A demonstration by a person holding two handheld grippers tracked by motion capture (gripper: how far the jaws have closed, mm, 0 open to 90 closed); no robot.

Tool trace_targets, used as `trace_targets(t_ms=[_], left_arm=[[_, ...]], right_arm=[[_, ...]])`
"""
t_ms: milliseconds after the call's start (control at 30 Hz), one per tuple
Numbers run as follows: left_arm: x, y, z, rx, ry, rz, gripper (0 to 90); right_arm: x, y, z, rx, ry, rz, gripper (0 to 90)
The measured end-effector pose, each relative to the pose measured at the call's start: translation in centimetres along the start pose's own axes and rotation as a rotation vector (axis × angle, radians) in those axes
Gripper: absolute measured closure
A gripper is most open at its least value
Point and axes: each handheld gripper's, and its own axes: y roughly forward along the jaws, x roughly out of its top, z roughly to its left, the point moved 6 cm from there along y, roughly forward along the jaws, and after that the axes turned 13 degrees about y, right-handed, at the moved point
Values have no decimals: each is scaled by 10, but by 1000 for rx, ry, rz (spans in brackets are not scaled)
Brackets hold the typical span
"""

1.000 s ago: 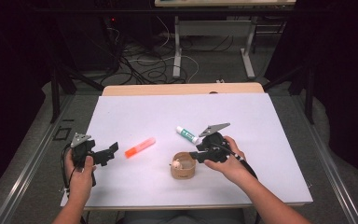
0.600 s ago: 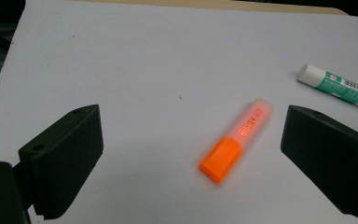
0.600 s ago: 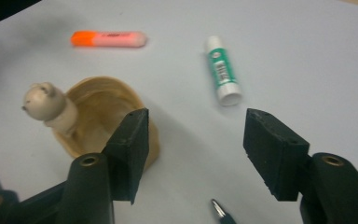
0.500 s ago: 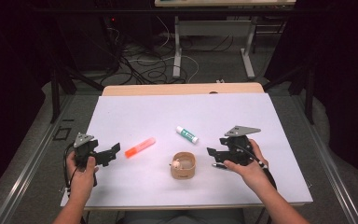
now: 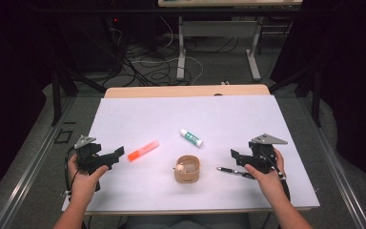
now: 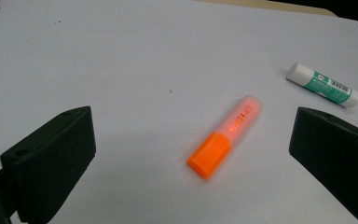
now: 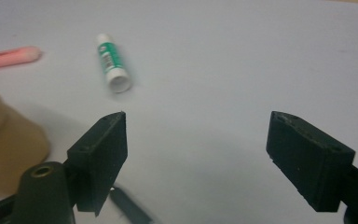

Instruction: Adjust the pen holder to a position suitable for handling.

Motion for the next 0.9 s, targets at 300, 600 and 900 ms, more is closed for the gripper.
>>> trace_targets(t_ms=[300, 600, 900], left_arm=[[2, 5, -14, -20, 121, 39, 53], [7, 23, -25, 3, 199, 36, 303], [12, 46, -17, 67, 194, 71, 751]], right_arm=[[2, 2, -25, -76, 55, -21, 150], [1, 2, -29, -77, 73, -11, 153], [0, 3, -31, -71, 94, -4, 161]])
